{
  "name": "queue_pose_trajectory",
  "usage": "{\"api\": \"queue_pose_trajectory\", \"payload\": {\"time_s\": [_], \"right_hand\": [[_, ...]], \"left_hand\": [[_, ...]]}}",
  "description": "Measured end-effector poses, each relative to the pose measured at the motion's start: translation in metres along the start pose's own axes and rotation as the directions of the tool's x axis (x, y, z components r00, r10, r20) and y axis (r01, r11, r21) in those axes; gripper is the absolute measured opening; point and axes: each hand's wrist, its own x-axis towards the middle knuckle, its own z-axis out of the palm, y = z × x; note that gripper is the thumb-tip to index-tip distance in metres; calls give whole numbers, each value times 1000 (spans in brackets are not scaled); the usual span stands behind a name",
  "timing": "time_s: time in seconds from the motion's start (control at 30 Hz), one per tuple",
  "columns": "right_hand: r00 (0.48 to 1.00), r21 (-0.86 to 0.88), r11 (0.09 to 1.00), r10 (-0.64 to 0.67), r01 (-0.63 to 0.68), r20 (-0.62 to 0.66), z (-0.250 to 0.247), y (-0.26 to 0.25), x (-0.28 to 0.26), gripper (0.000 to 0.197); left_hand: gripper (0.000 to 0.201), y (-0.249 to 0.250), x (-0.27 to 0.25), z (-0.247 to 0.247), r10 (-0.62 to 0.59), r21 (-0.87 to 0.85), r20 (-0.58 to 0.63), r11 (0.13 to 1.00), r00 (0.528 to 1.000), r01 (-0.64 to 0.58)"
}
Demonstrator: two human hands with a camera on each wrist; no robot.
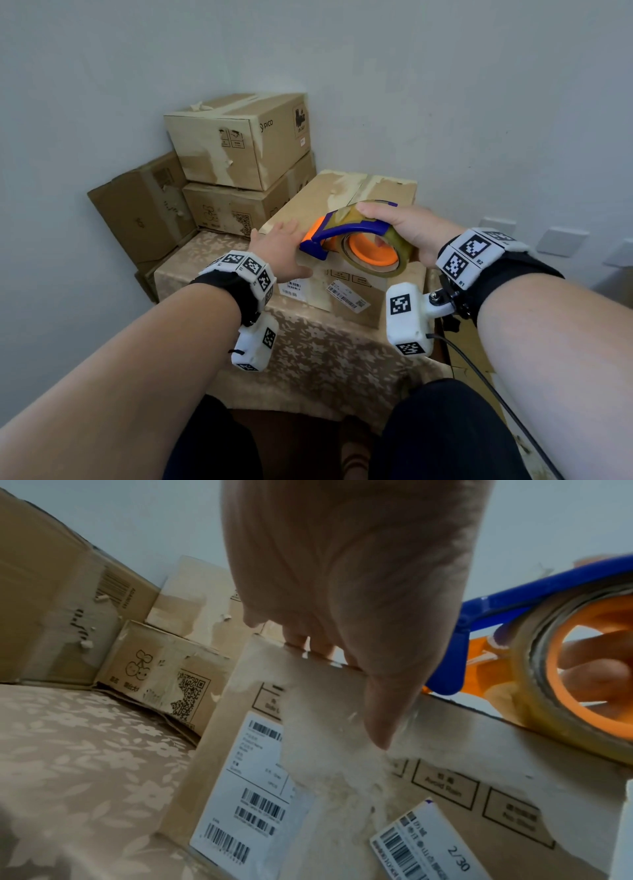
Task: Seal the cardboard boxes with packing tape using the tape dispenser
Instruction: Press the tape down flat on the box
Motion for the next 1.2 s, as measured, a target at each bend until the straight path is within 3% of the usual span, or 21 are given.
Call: {"api": "queue_pose_trajectory", "payload": {"time_s": [0.47,0.63,0.9,1.07,1.2], "right_hand": [[996,-34,997,71,-70,45,25,-16,3,36],[999,-61,998,-14,17,46,18,-15,3,30],[992,-124,985,-119,124,49,-5,-7,-8,23],[987,-206,968,-123,142,102,-27,-4,-18,18],[991,-263,955,-120,133,66,-42,-4,-26,22]], "left_hand": [[94,-28,7,-6,34,-58,-22,998,999,-36],[79,-32,14,-5,108,26,10,994,994,-108],[87,-29,17,-3,72,54,20,996,997,-72],[92,-28,21,-2,27,74,30,997,999,-29],[93,-27,22,0,18,92,35,996,999,-21]]}}
